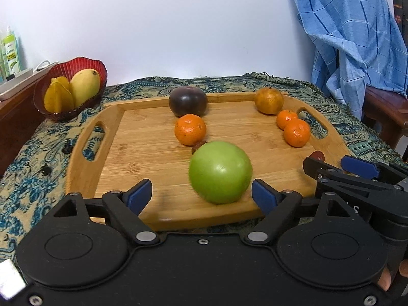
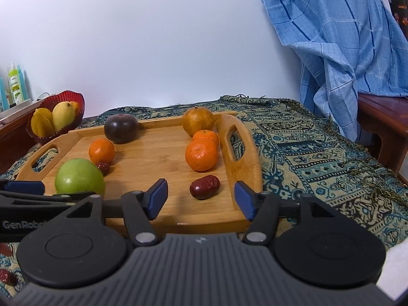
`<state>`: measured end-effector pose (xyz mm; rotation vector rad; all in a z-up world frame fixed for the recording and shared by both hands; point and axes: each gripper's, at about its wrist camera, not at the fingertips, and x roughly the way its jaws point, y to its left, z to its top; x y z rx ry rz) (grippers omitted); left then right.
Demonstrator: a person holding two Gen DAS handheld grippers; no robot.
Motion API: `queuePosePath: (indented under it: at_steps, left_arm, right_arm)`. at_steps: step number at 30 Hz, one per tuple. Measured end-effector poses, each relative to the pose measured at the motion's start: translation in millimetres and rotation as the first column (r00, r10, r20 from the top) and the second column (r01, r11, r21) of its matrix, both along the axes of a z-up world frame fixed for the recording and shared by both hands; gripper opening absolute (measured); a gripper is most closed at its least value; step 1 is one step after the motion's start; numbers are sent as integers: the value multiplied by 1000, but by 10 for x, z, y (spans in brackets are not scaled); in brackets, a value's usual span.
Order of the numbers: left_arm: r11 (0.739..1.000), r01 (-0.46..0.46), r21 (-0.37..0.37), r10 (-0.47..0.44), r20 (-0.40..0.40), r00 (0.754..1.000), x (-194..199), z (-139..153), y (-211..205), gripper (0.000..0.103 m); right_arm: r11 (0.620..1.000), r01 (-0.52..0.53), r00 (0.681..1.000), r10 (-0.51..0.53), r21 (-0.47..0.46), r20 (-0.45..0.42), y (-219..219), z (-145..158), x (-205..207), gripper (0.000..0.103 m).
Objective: Organize fruits
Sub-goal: 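Lift both open grippers away from the tray, then move both open grippers down toward the two red dates on the cloth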
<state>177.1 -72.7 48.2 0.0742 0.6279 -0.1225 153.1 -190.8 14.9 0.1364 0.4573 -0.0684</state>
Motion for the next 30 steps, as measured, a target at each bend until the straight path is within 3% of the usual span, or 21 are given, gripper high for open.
queuePosePath:
  at_steps: [16,30]
  left_arm:
    - [1000,-2,9,1,43,999,-703,58,290,96]
    - [999,-38,-28,39,53,998,-1113,-111,554,98]
  right_arm:
    - [994,-104,990,107,-29,91,159,17,-639,86]
    - [994,-105,992,104,5,76,345,-124,-1019,88]
